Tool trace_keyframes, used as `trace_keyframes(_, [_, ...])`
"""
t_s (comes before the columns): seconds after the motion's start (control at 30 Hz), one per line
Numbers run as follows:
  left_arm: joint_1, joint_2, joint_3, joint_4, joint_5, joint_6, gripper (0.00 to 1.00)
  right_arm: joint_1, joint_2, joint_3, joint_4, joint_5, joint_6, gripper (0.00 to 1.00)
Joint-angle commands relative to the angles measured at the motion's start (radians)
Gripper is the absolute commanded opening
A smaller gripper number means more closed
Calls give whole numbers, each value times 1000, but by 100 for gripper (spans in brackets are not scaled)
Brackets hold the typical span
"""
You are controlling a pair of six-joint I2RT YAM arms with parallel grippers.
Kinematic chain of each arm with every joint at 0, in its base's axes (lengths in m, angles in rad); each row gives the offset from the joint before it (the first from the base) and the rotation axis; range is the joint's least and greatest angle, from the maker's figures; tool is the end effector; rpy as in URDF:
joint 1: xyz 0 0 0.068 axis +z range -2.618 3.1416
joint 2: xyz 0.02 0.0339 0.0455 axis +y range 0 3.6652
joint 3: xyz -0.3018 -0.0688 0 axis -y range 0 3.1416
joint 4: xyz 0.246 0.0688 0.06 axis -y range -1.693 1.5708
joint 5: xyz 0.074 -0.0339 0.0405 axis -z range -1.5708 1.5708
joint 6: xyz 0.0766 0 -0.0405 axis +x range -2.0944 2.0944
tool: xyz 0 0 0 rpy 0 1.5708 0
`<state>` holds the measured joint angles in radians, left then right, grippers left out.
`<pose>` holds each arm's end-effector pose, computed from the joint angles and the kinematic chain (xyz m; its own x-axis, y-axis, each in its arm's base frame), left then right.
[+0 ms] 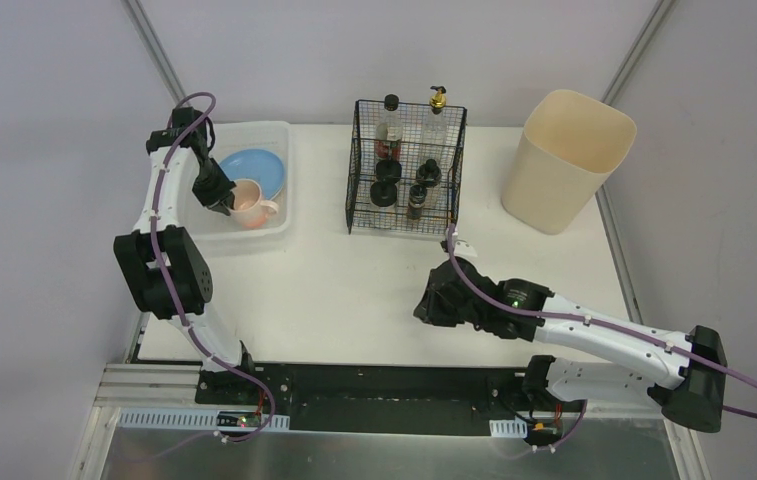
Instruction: Clear the kitchen counter
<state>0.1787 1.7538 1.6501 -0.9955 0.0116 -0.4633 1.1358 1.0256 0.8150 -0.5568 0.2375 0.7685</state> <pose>0.3881 0.0692 0.3103 -0.7071 -0.5818 -0.4018 -0.5461 0.8103 -0.2123 0.1105 0.1950 0.2757 -0.7734 -0.0612 -0.6310 -0.3790 0.8425 0.3828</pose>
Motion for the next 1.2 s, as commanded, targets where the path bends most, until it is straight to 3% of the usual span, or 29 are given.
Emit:
trace_keyframes(0.0, [17, -24, -21, 5, -41, 0, 0, 4, -20, -20, 29, -8, 4, 21])
trace_keyframes(1.03, [73, 122, -114, 91, -87, 16, 0, 4, -30, -60, 30, 5, 14, 22])
trace_keyframes(1.07, [73, 126, -113, 92, -86, 18, 0, 3, -30, -62, 32, 5, 14, 22])
trace_keyframes(1.17, [73, 123, -119, 98, -90, 17, 17, 3, -28, -69, 36, 9, 15, 27])
